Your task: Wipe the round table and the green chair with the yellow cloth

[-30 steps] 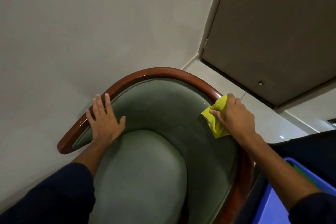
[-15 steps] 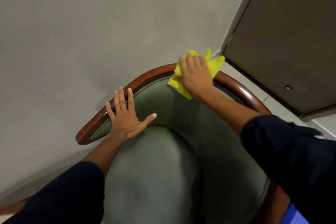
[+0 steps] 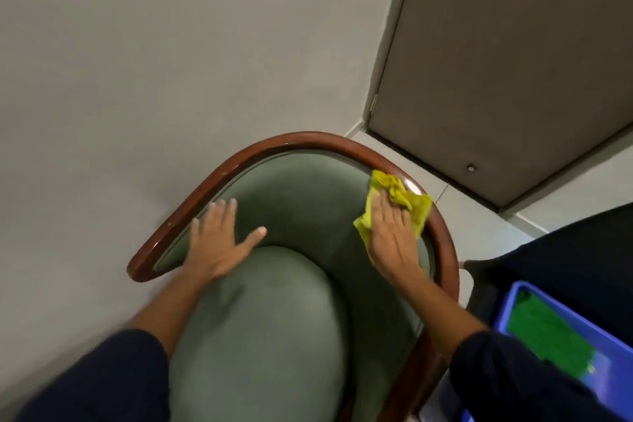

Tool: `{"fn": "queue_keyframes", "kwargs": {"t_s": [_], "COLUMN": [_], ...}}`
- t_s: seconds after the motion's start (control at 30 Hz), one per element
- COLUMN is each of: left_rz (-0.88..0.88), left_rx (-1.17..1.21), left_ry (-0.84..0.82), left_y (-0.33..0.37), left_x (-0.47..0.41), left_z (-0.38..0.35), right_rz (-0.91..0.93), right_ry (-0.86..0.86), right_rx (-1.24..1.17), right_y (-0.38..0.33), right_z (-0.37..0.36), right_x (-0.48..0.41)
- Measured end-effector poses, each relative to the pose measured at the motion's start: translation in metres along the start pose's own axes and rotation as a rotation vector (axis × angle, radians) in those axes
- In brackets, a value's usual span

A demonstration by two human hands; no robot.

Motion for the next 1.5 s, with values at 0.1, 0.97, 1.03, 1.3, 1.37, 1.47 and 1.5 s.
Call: {"fn": "queue_keyframes", "kwargs": {"t_s": [0.1, 0.97, 1.03, 1.3, 1.37, 1.47, 1.5], "left_rz": [-0.07, -0.205, -0.09, -0.085, -0.11, -0.223, -0.28], "left_rx": [0.099, 1.115, 1.242, 0.581, 0.499, 0.297, 0.196], "left_ry": [-0.092, -0.147, -0.21, -0.31, -0.385, -0.337, -0.285], "left_y": [0.049, 0.222, 0.253, 0.368, 0.389, 0.399, 0.401], "left_x": [0.063, 0.331, 0.324, 0.298, 0.3, 0.297, 0.296], "left_z": [-0.024, -0.019, -0.042, -0.198, -0.232, -0.249, -0.242], "right_rz": [-0.246, -0.808, -0.86, -1.239, -1.24, -1.278, -1.283], "right_ry": [-0.006, -0.251, -0.252, -0.039, 0.023, -0.019, -0.042], "right_rx": [-0.146, -2.074, -2.2, -1.8, -1.594, -1.148, -1.028], "right_y": [0.014, 0.04, 0.085, 0.314, 0.357, 0.405, 0.414], "right_z": [0.004, -0.028, -0.032, -0.089, -0.099, -0.11, -0.11], "right_x": [0.072, 0.358, 0.375, 0.461, 0.467, 0.484, 0.488]}}
Point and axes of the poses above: each hand's wrist, its own x-axis away from the middle knuckle, its own z-axis out of the back of the hand, y = z × x, the point moved 8 cm from there along -x, towards the middle knuckle, and after that the axes turned 5 degrees about -x, right-handed, at the moved point
